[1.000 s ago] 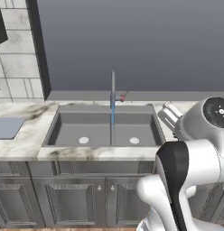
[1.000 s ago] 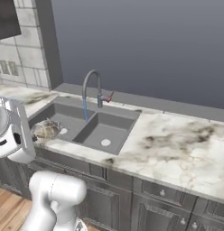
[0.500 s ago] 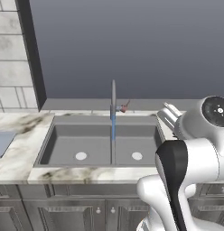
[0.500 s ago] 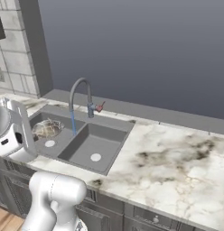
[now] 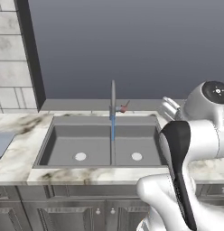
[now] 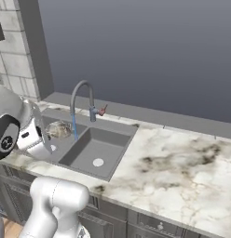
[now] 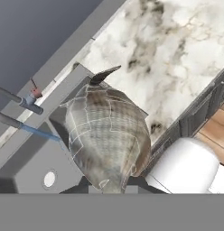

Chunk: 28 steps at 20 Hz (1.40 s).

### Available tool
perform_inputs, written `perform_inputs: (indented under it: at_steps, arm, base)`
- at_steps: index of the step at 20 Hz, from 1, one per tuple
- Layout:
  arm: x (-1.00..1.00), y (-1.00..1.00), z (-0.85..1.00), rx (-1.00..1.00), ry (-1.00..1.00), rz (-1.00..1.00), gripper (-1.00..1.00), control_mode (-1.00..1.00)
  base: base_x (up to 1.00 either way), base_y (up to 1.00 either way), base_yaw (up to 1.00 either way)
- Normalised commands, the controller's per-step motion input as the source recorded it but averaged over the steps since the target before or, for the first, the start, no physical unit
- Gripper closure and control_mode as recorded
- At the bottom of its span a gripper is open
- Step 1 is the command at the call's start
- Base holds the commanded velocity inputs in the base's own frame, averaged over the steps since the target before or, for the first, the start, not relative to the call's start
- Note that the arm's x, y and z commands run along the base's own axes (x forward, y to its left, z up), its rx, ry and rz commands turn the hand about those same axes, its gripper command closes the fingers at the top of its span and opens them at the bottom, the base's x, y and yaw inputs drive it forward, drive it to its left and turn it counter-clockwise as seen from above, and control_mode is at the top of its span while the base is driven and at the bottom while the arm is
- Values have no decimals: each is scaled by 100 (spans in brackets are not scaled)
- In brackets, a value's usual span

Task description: Take the fish out of the fridge, briefly rinse it in the sink, and place it on the tray next to the sink.

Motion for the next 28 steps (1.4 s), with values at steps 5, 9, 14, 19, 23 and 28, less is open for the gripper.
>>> perform_inputs:
  at_steps: [5,9,14,19,23,28]
  arm:
    - [15,-44,-20,4,19,44,100,-100]
    - [-11,-27,-38,-1,0,54,100,-100]
    - [0,-15,-32,-2,4,60,100,-100]
    - [7,-14,-7,0,5,57,100,-100]
    - [45,0,-1,0,14,51,100,-100]
    - [74,9,-18,-9,9,43,100,-100]
  base:
    - [0,0,0]
    - [0,0,0]
    - [0,0,0]
    - [0,0,0]
    - [0,0,0]
    - [0,0,0]
